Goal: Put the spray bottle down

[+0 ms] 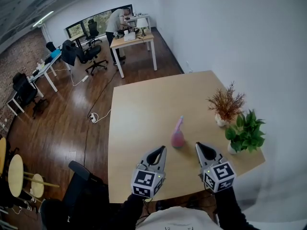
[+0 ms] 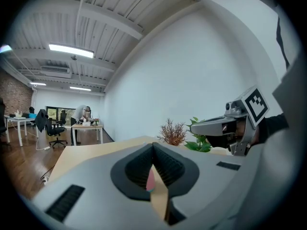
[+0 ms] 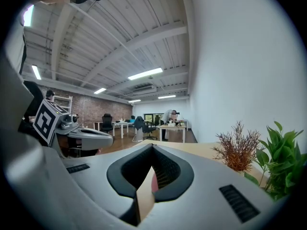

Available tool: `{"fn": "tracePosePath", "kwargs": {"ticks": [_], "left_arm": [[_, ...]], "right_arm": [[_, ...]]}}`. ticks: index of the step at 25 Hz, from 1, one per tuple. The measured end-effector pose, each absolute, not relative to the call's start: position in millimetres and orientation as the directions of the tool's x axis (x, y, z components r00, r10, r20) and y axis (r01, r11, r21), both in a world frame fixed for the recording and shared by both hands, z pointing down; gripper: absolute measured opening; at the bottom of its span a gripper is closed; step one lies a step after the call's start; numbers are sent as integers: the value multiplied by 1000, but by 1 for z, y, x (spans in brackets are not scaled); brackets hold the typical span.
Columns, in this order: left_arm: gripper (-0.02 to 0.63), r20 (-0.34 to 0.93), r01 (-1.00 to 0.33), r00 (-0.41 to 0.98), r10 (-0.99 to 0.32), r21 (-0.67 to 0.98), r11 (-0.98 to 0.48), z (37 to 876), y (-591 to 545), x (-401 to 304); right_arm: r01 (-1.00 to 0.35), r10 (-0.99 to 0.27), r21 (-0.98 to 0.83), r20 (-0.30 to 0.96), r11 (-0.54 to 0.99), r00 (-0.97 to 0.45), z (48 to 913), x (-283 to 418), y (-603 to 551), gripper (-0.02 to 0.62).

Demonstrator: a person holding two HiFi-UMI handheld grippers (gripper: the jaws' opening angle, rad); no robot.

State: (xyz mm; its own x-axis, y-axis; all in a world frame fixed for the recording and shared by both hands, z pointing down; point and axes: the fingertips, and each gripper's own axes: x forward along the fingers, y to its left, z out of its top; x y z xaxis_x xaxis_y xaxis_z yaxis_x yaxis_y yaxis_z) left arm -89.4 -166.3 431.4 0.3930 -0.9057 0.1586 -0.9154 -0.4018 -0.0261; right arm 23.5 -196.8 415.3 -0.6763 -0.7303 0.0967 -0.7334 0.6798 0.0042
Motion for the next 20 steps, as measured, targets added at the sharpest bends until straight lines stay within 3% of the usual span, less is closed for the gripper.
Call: {"fn": "tracePosePath", "kwargs": {"ticks": [20], "left_arm": [[-9, 170, -919, 384, -907, -23, -394, 431, -168, -95]], "right_arm": [[-718, -713, 1, 114, 696, -692, 415, 19, -198, -23]]}}
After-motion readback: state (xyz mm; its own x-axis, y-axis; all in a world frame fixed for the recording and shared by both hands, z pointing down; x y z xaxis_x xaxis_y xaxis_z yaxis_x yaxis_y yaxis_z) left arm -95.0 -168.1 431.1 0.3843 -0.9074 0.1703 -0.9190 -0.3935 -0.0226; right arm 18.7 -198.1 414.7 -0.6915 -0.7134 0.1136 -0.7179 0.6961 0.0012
